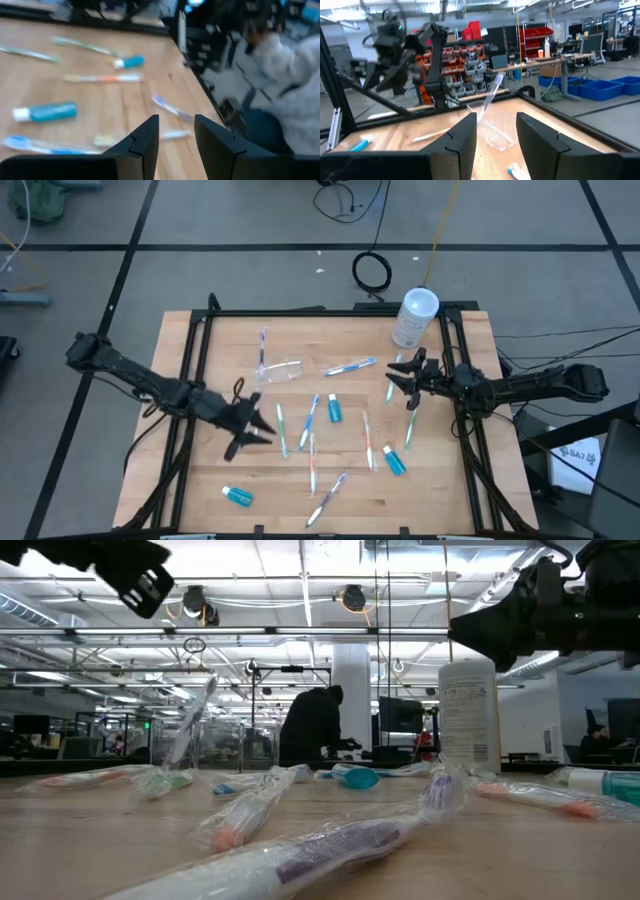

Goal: Pick & Place toothbrushing station
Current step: Put the bottom blue mouthwash into the middle compartment of the transparent organizer

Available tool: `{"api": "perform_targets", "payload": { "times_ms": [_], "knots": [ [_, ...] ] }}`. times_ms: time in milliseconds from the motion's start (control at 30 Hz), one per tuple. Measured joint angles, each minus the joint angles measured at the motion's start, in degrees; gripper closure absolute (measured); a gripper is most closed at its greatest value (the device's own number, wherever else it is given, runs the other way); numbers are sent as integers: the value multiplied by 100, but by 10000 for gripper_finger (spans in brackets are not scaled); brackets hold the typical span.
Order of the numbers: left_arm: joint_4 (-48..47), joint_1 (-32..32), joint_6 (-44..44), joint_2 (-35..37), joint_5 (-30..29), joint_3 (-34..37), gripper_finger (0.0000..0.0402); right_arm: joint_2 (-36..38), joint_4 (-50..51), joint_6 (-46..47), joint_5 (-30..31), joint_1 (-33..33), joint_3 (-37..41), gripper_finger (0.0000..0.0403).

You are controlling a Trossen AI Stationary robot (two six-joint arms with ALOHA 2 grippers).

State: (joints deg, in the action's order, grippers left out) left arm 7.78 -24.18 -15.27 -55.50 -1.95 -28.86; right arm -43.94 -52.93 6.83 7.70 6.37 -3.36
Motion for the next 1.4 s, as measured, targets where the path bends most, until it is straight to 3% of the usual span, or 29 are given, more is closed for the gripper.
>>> {"api": "perform_targets", "payload": {
  "times_ms": [100,333,500,933,1200,1400],
  "knots": [
    [-218,-475,-108,-172,-149,0,273,-2,-3,0,0,0,0,273],
    [-794,-1351,-1394,-677,-61,-2,273,-2,3,48,-11,0,0,273],
    [-1039,-1972,-1494,-1003,82,-2,273,-1,170,373,-20,0,0,273],
    [-1555,-3172,-2441,-1663,-798,-2,270,-2,305,705,452,0,0,273],
    [-1548,-3721,-2853,-1667,-1085,-2,212,-2,304,750,448,0,0,273],
    [-1427,-4003,-2887,-2158,-1360,-2,181,-2,306,741,447,0,0,273]
  ]
}}
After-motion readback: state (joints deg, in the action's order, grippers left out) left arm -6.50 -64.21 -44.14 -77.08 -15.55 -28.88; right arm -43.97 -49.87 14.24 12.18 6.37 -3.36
